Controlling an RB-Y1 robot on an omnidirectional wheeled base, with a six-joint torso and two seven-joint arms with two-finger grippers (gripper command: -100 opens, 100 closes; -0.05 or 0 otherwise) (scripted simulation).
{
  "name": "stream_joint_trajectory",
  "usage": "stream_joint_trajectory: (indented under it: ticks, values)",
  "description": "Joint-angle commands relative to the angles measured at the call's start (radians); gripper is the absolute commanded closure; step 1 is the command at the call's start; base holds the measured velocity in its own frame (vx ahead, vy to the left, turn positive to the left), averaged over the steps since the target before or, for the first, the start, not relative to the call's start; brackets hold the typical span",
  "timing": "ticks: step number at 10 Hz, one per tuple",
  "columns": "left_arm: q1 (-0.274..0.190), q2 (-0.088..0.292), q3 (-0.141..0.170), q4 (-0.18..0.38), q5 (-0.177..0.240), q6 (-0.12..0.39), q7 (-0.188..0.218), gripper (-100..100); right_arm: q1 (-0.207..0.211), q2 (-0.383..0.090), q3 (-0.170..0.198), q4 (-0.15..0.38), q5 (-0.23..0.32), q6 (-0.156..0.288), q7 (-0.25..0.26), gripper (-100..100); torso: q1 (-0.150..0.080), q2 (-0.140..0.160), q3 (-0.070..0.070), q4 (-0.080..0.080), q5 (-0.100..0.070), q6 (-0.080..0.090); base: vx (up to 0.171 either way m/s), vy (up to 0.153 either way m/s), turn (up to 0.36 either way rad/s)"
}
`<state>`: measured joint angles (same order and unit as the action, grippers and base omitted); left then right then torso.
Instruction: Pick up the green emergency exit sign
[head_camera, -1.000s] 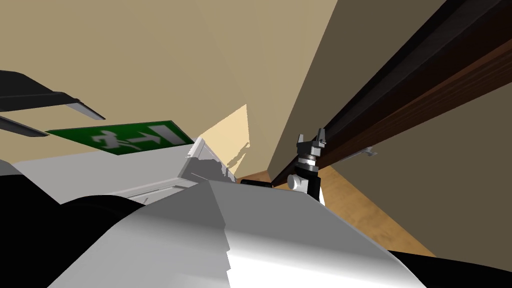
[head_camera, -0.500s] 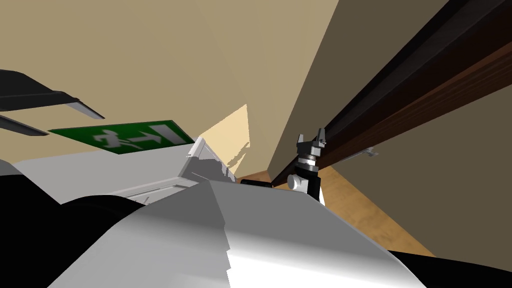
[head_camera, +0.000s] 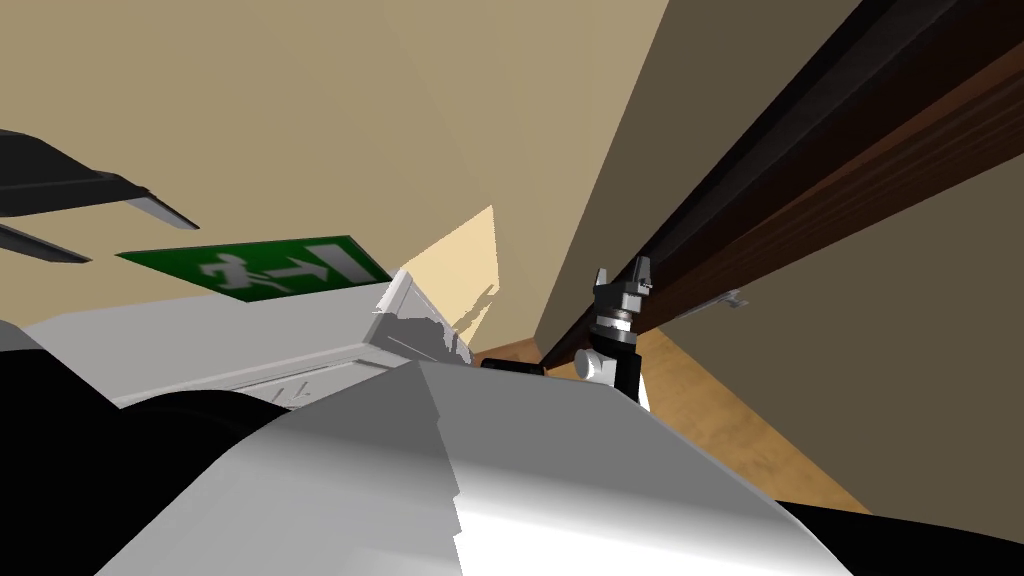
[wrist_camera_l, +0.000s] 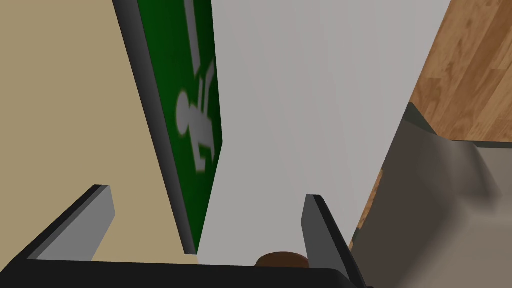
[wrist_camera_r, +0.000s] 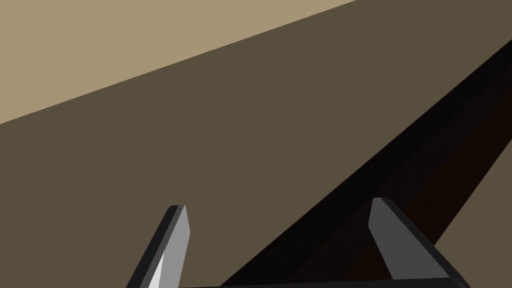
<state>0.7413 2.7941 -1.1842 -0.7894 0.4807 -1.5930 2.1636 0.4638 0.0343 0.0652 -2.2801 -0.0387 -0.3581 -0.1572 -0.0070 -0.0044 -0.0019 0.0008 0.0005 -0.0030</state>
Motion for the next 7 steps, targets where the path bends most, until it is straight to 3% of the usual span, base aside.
stream_joint_trajectory:
  ticks: [1, 4, 7]
  values:
    - [-0.004, 0.009, 0.004, -0.008, -0.005, 0.034, -0.009, -100, 0.0, 0.0, 0.0, 0.0, 0.0, 0.0, 0.0, 0, 0.0, 0.0, 0.0, 0.0, 0.0, 0.0, -0.061, -0.019, -0.008]
    - [-0.018, 0.028, 0.02, -0.002, -0.026, 0.084, -0.04, -100, 0.0, 0.0, 0.0, 0.0, 0.0, 0.0, 0.0, 0, 0.0, 0.002, 0.001, 0.0, 0.0, 0.0, -0.112, -0.022, -0.025]
    - [-0.035, 0.049, 0.042, 0.006, -0.054, 0.094, -0.079, -100, 0.0, 0.0, 0.0, 0.0, 0.0, 0.0, 0.0, 0, -0.003, 0.008, 0.005, 0.002, -0.001, 0.0, -0.183, -0.042, -0.019]
